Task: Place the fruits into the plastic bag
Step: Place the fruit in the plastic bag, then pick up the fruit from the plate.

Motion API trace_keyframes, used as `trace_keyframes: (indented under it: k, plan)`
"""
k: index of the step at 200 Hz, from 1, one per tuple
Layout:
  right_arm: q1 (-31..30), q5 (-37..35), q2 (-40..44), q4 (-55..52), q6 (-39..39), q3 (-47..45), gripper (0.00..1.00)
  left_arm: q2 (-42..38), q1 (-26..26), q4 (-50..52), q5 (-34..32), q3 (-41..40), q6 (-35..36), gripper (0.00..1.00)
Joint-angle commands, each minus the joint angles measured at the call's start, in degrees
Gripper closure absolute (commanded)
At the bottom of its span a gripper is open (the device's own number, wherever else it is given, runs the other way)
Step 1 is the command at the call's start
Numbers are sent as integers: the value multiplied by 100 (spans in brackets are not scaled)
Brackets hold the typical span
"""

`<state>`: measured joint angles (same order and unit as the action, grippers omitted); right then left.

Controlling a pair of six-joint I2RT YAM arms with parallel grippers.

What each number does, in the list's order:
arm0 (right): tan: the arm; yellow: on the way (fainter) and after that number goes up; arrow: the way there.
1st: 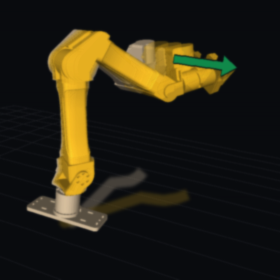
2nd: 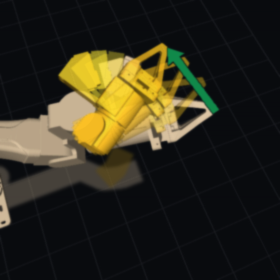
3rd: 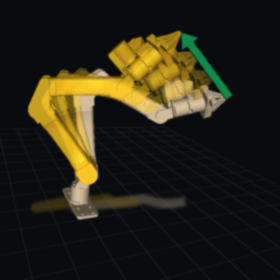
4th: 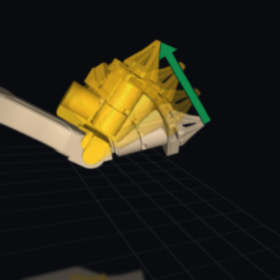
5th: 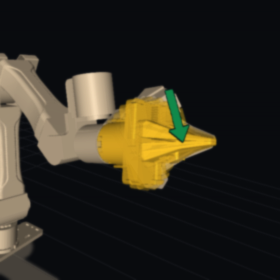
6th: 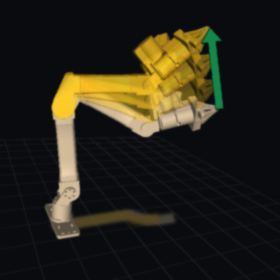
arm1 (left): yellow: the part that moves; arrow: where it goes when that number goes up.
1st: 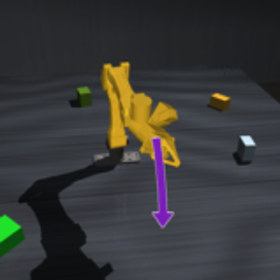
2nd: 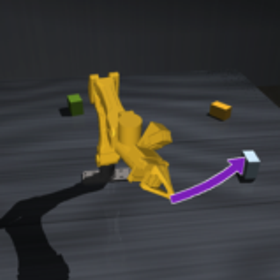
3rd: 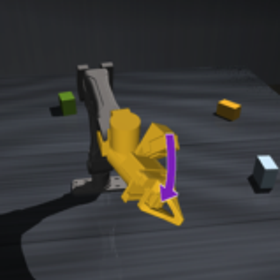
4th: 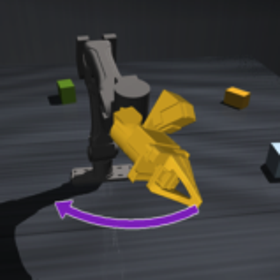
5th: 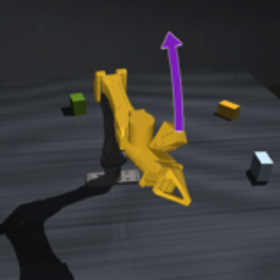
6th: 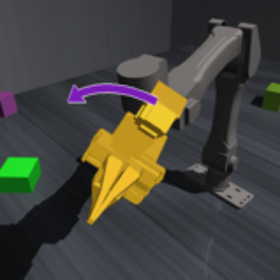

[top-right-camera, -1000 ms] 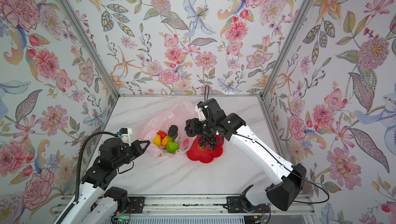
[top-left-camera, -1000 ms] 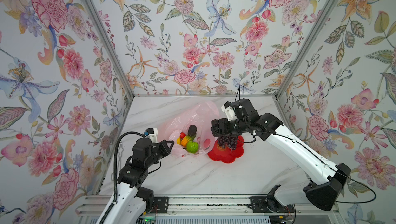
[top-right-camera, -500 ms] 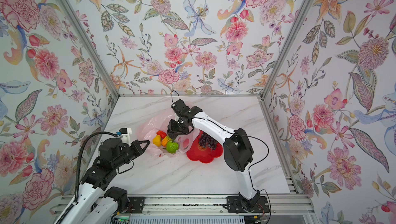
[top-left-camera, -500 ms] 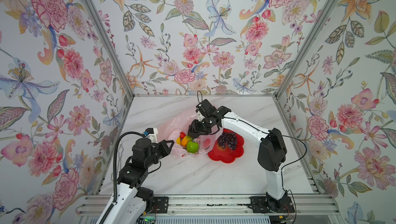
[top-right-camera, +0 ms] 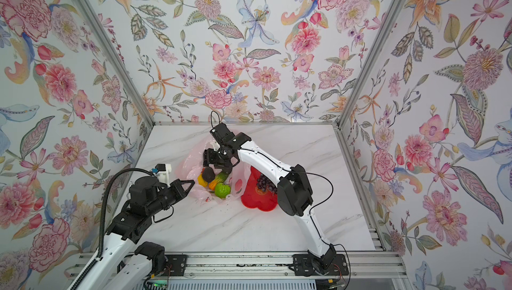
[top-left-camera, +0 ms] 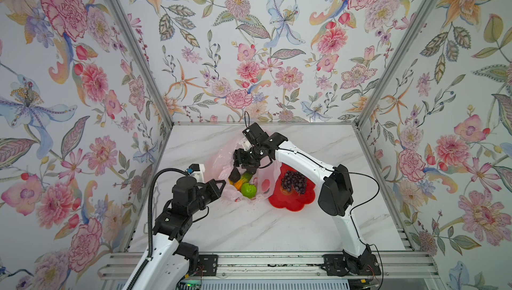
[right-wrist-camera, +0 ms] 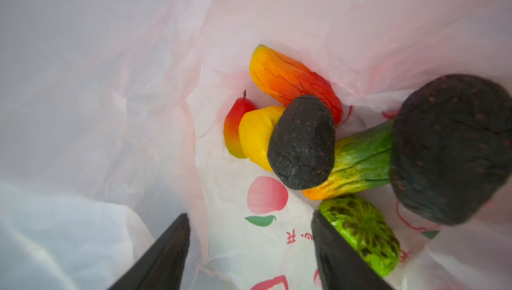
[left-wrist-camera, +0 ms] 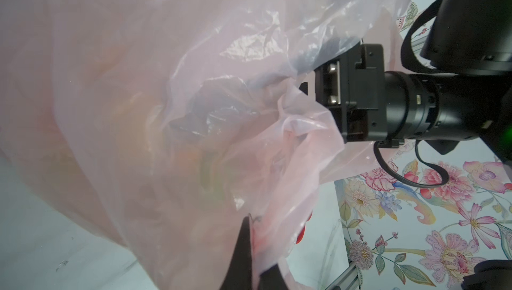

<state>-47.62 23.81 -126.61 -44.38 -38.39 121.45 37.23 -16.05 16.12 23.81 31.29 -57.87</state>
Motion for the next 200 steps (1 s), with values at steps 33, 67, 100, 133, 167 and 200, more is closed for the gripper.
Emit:
trace_keyframes:
  k: [33, 67, 100, 133, 167, 200]
  plan:
    - [-40, -213, 697, -297, 102, 46, 28, 280, 50, -392, 185, 196, 122, 100]
    - [-63, -480, 1212, -486, 228, 46, 28, 443, 50, -525, 203, 232, 153, 100]
    - [-78, -791, 1770, -658, 349, -104, 27, 682, 58, -619, 307, 298, 252, 100]
    - [56, -1399, 2419, -925, 411, -482, 24, 777, 78, -623, 361, 327, 335, 100]
    - [586, -1785, 3198, -1012, 317, -1280, 20, 735, 91, -671, 361, 291, 303, 100]
    - [1156, -1942, 3803, -1012, 288, -1936, 13, 707, 100, -724, 352, 268, 233, 100]
